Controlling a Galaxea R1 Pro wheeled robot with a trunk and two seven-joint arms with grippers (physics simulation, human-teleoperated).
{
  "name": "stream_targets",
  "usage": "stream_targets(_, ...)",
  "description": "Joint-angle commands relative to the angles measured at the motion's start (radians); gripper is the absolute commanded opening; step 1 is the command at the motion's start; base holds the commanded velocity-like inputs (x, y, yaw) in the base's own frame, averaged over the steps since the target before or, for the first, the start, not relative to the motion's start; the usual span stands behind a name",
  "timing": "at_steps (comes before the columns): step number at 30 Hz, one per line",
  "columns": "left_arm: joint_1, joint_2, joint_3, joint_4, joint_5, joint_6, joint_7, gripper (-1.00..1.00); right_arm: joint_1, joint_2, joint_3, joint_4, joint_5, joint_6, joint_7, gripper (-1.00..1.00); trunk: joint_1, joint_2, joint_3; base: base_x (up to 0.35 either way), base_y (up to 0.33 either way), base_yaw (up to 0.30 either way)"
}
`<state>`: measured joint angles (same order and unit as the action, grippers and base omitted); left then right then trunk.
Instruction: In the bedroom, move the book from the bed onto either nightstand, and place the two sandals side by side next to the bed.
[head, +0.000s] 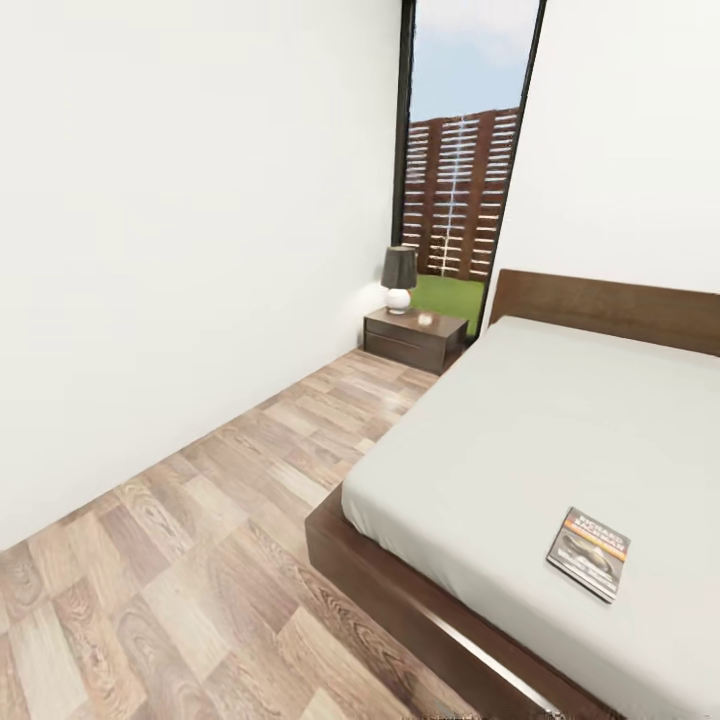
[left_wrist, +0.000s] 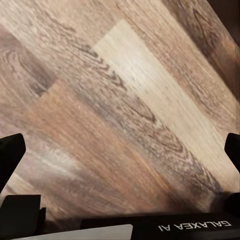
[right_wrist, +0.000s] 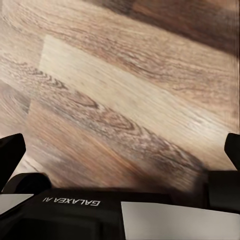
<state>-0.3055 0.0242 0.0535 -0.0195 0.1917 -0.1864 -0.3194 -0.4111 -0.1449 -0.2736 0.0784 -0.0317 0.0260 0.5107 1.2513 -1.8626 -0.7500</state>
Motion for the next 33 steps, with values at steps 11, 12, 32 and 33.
stream_targets(11, 0.000, 0.000, 0.005, 0.001, 0.005, -0.001, -0.006, 1.00, -0.002, -0.001, -0.006, 0.003, -0.004, 0.003, 0.003, 1.00, 0.000, 0.000, -0.001, 0.000, 0.000, -0.300)
stream_targets(12, 0.000, 0.000, 0.005, 0.001, 0.005, -0.001, -0.006, 1.00, -0.002, -0.001, -0.006, 0.003, -0.004, 0.003, 0.003, 1.00, 0.000, 0.000, -0.001, 0.000, 0.000, -0.300)
stream_targets(32, 0.000, 0.000, 0.005, 0.001, 0.005, -0.001, -0.006, 1.00, -0.002, -0.001, -0.006, 0.003, -0.004, 0.002, 0.003, 1.00, 0.000, 0.000, -0.001, 0.000, 0.000, -0.300)
stream_targets(33, 0.000, 0.000, 0.005, 0.001, 0.005, -0.001, -0.006, 1.00, -0.002, -0.001, -0.006, 0.003, -0.004, 0.002, 0.003, 1.00, 0.000, 0.000, -0.001, 0.000, 0.000, -0.300)
